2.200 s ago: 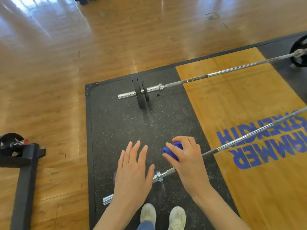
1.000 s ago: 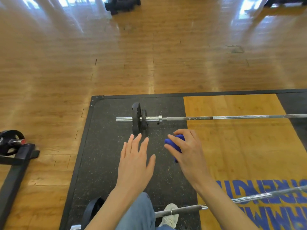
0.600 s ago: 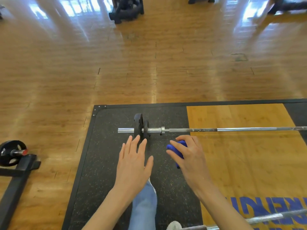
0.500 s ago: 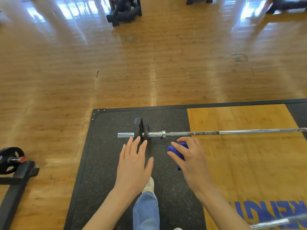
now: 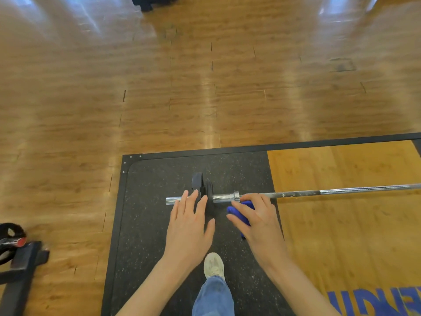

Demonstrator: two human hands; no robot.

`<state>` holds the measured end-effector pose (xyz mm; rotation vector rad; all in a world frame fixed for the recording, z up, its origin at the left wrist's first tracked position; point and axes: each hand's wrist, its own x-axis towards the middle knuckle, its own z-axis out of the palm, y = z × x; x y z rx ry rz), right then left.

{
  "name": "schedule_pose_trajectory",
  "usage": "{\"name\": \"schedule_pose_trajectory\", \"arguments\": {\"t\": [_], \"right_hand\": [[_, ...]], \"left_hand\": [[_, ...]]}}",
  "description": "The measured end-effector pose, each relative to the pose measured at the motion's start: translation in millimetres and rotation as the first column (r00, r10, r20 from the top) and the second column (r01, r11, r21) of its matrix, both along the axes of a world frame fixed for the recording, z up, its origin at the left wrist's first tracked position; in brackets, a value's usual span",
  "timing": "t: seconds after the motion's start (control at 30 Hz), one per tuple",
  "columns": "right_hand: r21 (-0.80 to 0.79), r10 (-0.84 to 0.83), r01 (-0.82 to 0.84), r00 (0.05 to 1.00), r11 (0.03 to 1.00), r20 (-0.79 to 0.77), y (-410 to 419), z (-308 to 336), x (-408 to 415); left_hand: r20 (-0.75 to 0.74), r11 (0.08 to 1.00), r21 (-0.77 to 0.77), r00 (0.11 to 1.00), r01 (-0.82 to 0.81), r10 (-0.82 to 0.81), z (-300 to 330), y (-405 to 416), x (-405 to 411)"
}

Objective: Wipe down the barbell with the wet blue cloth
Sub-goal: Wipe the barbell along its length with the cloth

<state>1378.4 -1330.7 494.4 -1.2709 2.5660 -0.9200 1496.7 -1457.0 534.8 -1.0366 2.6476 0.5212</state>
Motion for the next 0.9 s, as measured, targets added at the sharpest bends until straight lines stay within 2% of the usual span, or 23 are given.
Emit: {"name": "schedule_pose_trajectory", "arguments": {"t": [0.2, 0.47, 0.8, 0.9], "right_hand": [[0.011, 0.008, -0.009, 1.0, 1.0, 0.015, -51.9, -18.8, -17.7], [0.079, 0.069, -0.069, 0.998, 0.994, 0.009, -79.9, -53.4, -26.6], [0.093, 0.166, -0.175, 0.982, 0.98, 0.092, -110.6, -121.2, -56.3], [0.091, 0.182, -0.193, 0.977, 0.977, 0.111, -118.3, -142.7, -65.7]], "left_hand": [[-0.027, 1.0, 0.019, 1.0, 0.001, -0.001, -14.5, -45.2, -14.0], [0.035, 0.999, 0.037, 0.999, -0.003, 0.002, -56.2, -71.2, -24.2], [0.071, 0.994, 0.065, 0.994, -0.084, 0.079, -123.6, -93.3, -49.0], [0.035, 0.992, 0.058, 0.993, -0.111, 0.109, -158.0, -94.4, -55.6]]}}
